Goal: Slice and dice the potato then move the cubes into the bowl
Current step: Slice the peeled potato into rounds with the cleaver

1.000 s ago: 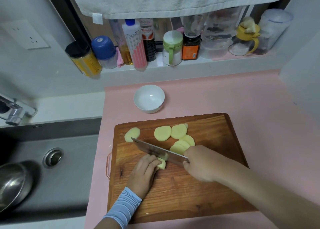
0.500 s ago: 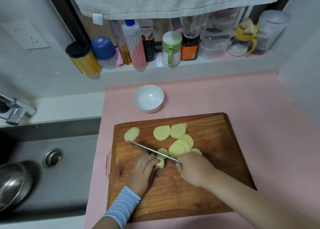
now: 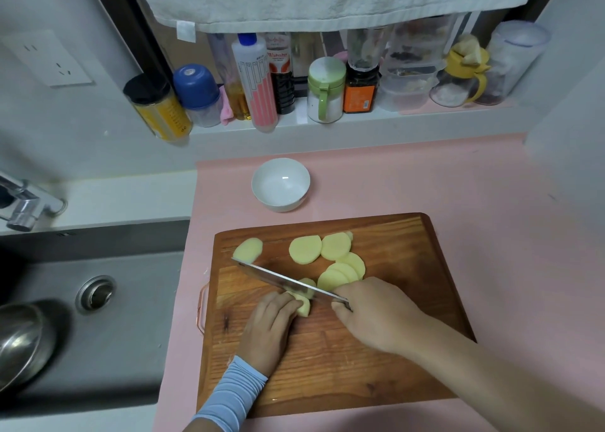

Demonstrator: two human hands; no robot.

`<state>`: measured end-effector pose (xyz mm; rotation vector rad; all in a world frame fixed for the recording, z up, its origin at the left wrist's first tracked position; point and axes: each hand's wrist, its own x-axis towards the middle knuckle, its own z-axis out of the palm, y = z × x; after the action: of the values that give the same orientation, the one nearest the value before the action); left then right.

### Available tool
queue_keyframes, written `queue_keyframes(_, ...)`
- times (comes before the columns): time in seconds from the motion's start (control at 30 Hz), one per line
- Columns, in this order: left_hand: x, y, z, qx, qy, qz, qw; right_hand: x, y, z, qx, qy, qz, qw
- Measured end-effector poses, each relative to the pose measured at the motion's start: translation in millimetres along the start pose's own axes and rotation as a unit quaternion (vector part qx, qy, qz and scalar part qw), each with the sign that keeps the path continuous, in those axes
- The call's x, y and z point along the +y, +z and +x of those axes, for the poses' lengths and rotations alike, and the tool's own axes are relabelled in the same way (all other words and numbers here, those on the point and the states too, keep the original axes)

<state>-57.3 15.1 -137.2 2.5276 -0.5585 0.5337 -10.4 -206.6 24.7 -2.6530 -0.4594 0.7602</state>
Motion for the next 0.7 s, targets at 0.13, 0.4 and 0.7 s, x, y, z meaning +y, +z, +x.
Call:
queue_keyframes(0.13, 1, 0, 0, 0.001, -0.006, -0.006, 1.0, -2, -5, -5, 0.004, -0.02, -0.032, 0.999)
queue_keyframes(0.4, -1, 2, -1, -0.003, -0.005, -0.009, 1.0, 5, -15, -14, -0.019, -0.004, -0.031, 0.999)
queue_keyframes(0.7, 1, -1, 1, 0.0, -0.021, -0.028, 0.999, 0, -13, -9, -0.031, 0.023, -0.031, 0.999)
